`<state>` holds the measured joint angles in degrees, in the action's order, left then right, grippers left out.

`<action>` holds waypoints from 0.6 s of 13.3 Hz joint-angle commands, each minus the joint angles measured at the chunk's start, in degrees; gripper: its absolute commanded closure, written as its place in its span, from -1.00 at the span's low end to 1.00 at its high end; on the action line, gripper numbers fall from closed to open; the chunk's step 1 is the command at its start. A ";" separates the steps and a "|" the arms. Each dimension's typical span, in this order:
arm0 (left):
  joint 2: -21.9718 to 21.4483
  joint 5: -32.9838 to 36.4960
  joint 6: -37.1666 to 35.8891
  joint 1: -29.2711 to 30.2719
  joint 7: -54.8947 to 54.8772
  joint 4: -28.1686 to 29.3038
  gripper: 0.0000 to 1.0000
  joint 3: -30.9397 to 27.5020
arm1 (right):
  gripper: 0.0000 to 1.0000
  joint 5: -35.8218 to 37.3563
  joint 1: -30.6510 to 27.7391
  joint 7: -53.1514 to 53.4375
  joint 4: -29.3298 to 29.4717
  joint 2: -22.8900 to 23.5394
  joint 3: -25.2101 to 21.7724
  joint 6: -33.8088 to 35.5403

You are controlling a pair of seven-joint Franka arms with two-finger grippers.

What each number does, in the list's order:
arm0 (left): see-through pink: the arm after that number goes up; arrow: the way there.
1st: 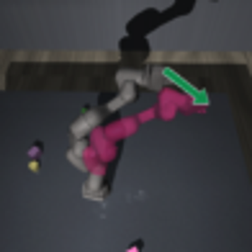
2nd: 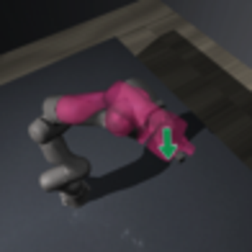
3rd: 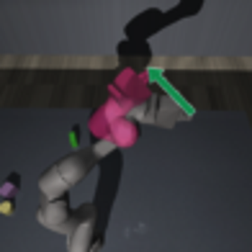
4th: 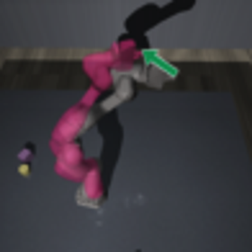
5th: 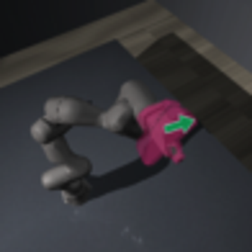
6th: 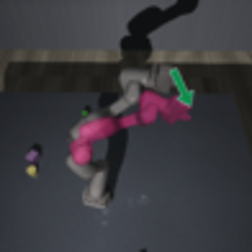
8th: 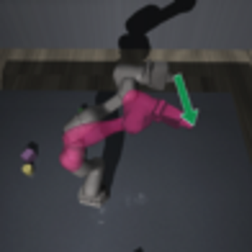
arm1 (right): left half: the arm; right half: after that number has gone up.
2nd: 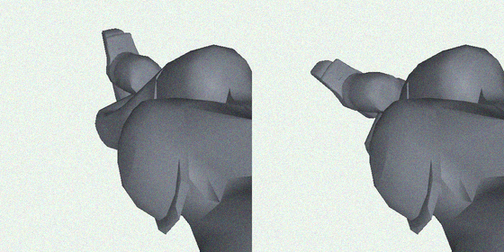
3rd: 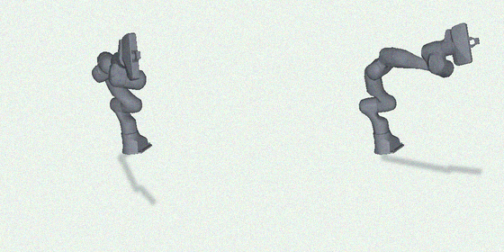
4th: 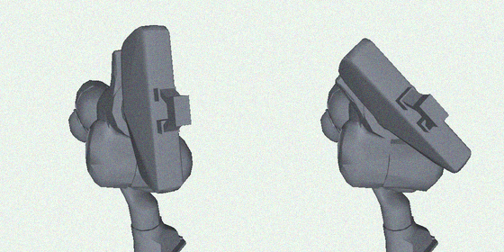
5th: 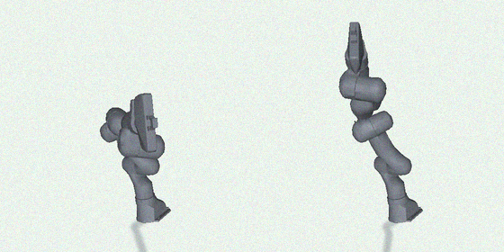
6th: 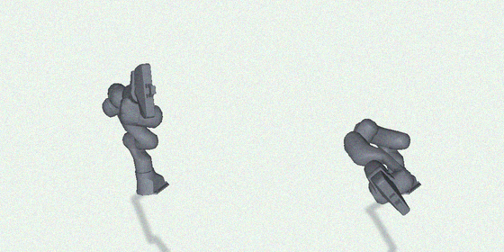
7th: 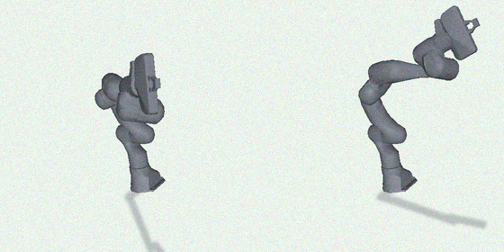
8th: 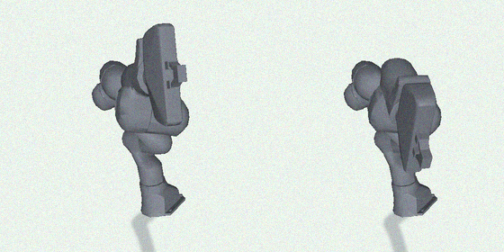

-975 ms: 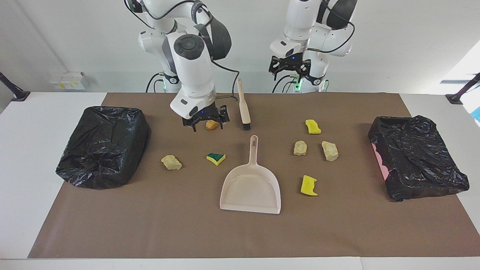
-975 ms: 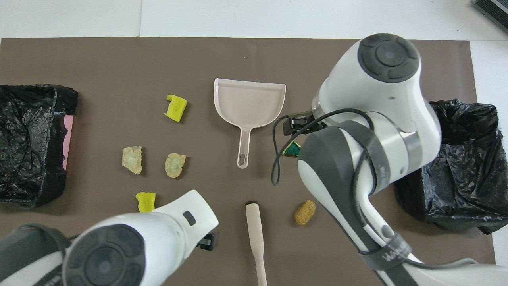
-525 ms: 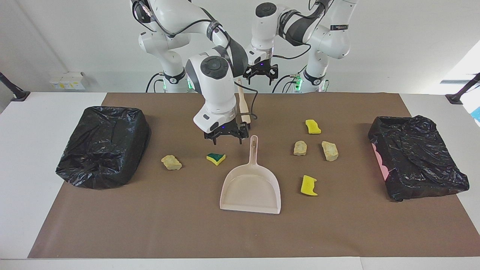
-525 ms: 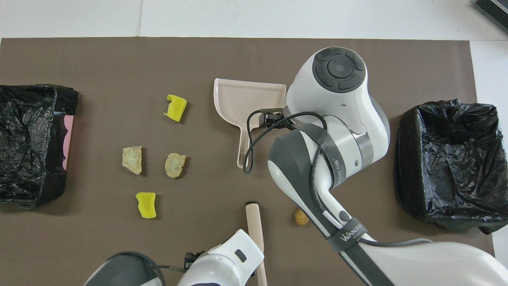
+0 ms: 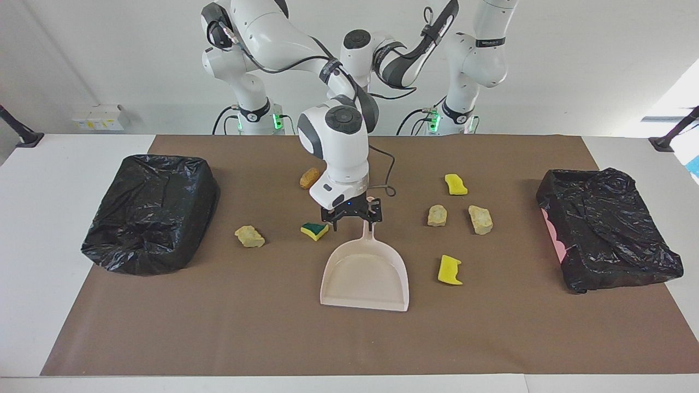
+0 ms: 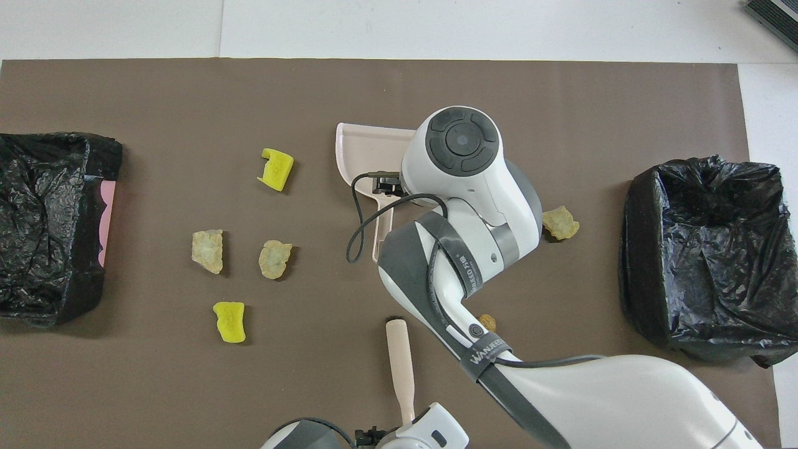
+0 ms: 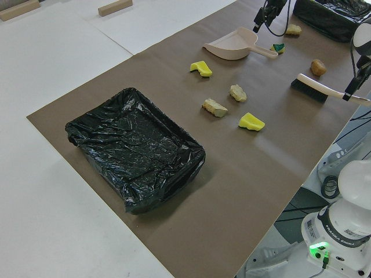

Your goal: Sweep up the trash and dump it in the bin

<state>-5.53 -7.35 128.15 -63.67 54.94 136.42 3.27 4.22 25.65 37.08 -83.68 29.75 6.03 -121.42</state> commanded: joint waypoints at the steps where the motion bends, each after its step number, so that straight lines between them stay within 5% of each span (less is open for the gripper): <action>1: 3.94 -1.79 2.28 -2.68 0.78 -0.37 -0.97 -1.08 | -0.91 2.19 0.37 3.35 1.94 2.85 -0.14 -1.36; 5: 3.33 -1.88 0.44 -2.60 0.69 -1.34 -0.87 -1.25 | -0.78 6.06 2.74 8.44 1.51 3.91 0.04 -1.28; 8: 2.81 -1.88 0.26 -2.07 1.65 -1.77 0.00 -1.25 | -0.76 6.15 3.44 9.94 1.24 3.56 0.04 -0.84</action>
<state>-1.91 -8.38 129.17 -64.97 55.39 135.15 2.80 8.71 28.83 45.02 -83.26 32.98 6.01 -122.35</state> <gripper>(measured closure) 0.295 0.115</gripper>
